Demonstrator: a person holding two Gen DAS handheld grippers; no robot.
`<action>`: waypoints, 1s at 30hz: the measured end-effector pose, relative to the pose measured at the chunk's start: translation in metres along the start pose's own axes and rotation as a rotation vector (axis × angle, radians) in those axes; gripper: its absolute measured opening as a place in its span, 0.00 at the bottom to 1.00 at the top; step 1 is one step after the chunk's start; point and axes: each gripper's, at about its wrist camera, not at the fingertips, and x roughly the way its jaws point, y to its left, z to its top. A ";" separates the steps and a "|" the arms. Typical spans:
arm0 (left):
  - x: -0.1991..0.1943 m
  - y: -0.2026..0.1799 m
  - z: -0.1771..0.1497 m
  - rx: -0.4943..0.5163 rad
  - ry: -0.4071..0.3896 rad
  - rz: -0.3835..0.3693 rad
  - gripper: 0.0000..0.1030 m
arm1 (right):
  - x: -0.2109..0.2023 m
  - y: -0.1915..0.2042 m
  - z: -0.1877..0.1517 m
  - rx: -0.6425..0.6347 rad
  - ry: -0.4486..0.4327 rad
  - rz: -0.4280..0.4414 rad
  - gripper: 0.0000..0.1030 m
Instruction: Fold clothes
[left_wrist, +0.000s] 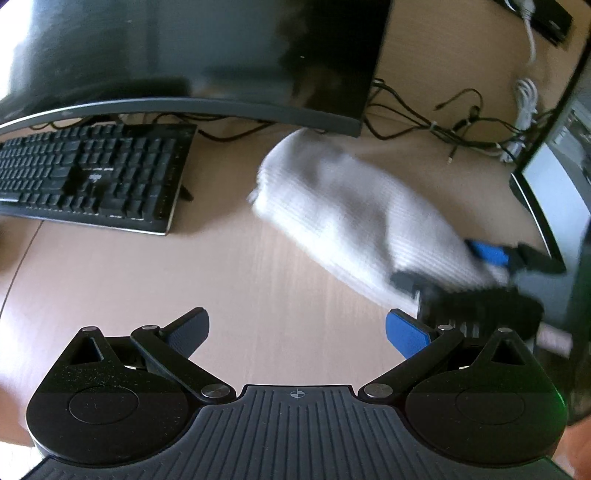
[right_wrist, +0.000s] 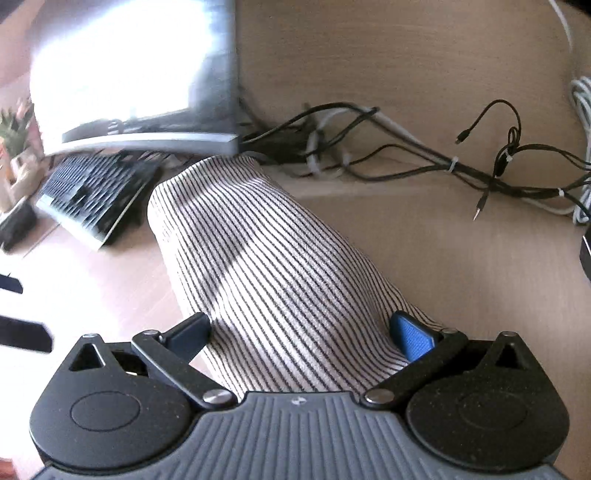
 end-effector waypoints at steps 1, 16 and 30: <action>-0.001 0.000 -0.002 0.009 -0.002 -0.010 1.00 | -0.006 0.005 -0.006 -0.008 0.000 0.010 1.00; -0.021 0.029 -0.017 -0.020 -0.029 -0.118 1.00 | -0.078 0.076 -0.076 -0.283 0.043 -0.060 1.00; -0.022 0.034 -0.016 0.002 -0.038 -0.184 1.00 | -0.142 0.046 0.007 -0.102 -0.358 -0.589 1.00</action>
